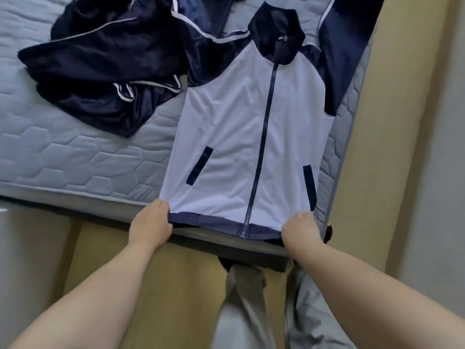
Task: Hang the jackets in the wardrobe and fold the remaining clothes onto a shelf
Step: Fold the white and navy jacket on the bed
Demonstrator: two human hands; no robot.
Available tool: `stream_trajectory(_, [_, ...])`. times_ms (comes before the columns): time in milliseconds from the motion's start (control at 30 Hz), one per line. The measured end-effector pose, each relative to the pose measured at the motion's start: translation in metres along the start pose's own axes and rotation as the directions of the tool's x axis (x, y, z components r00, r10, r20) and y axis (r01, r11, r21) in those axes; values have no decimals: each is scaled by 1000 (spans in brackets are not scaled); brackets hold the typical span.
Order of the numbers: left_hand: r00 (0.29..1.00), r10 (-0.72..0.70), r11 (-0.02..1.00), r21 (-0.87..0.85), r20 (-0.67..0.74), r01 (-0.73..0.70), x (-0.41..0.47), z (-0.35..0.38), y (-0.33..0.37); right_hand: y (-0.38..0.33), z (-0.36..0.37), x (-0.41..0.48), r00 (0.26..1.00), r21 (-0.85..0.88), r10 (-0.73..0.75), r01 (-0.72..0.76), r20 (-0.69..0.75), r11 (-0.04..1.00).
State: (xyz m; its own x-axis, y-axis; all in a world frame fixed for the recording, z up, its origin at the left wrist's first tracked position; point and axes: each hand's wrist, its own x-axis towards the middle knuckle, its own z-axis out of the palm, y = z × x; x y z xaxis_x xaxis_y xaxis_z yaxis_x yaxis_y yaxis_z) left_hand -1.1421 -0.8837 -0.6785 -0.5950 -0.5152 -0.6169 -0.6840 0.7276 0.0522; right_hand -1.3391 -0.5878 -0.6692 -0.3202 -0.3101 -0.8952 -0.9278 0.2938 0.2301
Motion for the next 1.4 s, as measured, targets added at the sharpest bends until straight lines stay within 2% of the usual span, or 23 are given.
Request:
stream_trajectory(100, [999, -45, 998, -37, -19, 44, -5, 23, -1, -19, 11, 6, 997, 92, -14, 21, -76, 996])
stream_trajectory(167, [997, -73, 996, -46, -19, 72, -2, 35, -1, -28, 19, 11, 987, 147, -92, 112, -135, 983])
stream_trajectory(233, [991, -128, 987, -93, 25, 130, 2, 43, -1, -34, 28, 16, 977, 198, -184, 202, -106, 959])
stream_trajectory(300, [977, -178, 978, -88, 116, 188, 4, 45, 4, -31, 30, 19, 976, 302, -216, 206, 0, 931])
stream_trajectory(367, [949, -233, 972, 76, 211, 221, 5, 40, 13, -17, 18, 25, 966, 471, -238, 164, 103, 867])
stream_trajectory(433, [915, -317, 924, 300, 248, 239, 11, 20, 37, 11, -2, 36, 964, 633, -227, 89, 141, 769])
stream_trajectory(500, [905, -347, 895, 375, 244, 242, 28, -10, 75, 56, -26, 50, 994, 767, -87, -1, 73, 642])
stream_trajectory(567, [942, -275, 931, 298, 193, 211, 54, -41, 124, 112, -48, 71, 987, 884, 158, -68, -6, 462])
stream_trajectory(633, [983, -125, 979, 178, 135, 100, 87, -74, 185, 177, -68, 95, 927, 957, 374, -92, -18, 274])
stream_trajectory(700, [996, 2, 999, 38, 88, -5, 125, -104, 250, 242, -83, 122, 858, 993, 514, -67, 8, 97])
stream_trajectory(767, [995, 78, 989, -131, 54, -71, 166, -127, 313, 302, -94, 150, 795, 999, 606, -16, 31, -31])
stream_trajectory(833, [995, 90, 951, -300, 36, -75, 208, -146, 372, 356, -106, 181, 743, 992, 667, 26, 62, -121])
stream_trajectory(933, [998, 58, 911, -409, 15, -47, 261, -163, 446, 424, -120, 217, 697, 973, 709, 72, 108, -220])
stream_trajectory(1067, [997, -34, 935, -351, 74, 57, 310, -164, 508, 499, -151, 256, 742, 938, 664, 155, 96, -309])
stream_trajectory(1133, [990, -69, 939, -328, 121, 105, 319, -156, 522, 531, -168, 272, 805, 881, 587, 210, 91, -425])
stream_trajectory(1200, [991, -80, 925, -361, 108, 114, 322, -148, 529, 556, -185, 283, 885, 773, 461, 250, 62, -583])
stream_trajectory(1300, [997, -31, 889, -454, 72, 60, 319, -139, 536, 580, -195, 285, 945, 665, 320, 201, 60, -719])
stream_trajectory(1400, [988, -31, 811, -574, 149, 112, 310, -138, 548, 583, -188, 251, 981, 527, 191, 143, 38, -838])
